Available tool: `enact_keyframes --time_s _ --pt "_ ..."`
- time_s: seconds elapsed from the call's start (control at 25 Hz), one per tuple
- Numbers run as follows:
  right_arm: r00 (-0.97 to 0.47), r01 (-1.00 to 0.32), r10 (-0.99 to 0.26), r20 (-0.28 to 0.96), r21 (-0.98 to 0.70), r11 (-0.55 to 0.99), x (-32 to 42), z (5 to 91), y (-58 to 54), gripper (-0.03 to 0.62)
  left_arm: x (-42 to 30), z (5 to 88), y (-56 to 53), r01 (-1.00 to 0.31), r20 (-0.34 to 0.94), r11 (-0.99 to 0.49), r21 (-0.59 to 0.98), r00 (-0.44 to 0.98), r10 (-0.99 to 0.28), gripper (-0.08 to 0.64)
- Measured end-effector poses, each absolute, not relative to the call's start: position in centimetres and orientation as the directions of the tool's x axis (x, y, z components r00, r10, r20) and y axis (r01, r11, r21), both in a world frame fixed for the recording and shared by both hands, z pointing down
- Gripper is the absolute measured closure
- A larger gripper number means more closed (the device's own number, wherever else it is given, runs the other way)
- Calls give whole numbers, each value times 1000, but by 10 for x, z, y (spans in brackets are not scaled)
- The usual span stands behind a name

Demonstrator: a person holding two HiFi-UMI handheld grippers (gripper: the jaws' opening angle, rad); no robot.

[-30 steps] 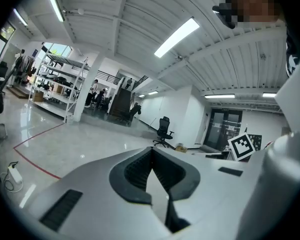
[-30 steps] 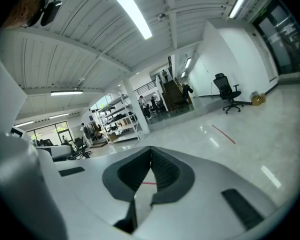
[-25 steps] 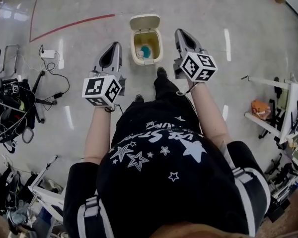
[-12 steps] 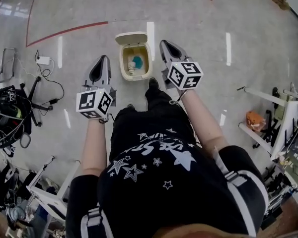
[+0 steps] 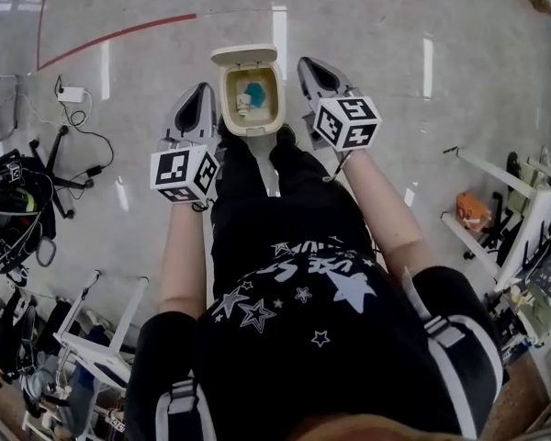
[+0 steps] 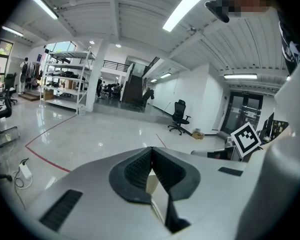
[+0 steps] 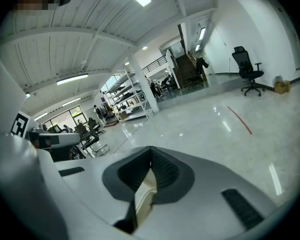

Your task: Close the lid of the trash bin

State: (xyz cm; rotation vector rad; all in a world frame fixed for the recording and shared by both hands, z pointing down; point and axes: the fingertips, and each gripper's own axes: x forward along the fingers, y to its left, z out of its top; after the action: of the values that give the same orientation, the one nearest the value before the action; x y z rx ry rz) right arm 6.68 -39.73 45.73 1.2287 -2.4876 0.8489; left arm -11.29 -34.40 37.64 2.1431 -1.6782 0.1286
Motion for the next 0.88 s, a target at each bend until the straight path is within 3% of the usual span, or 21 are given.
enact_keyframes --time_s 0.88 --pt "-486 -874 -642 593 -336 351 -3 550 -469 586 -132 505 -446 -845 446 -394 363 528 -722 548"
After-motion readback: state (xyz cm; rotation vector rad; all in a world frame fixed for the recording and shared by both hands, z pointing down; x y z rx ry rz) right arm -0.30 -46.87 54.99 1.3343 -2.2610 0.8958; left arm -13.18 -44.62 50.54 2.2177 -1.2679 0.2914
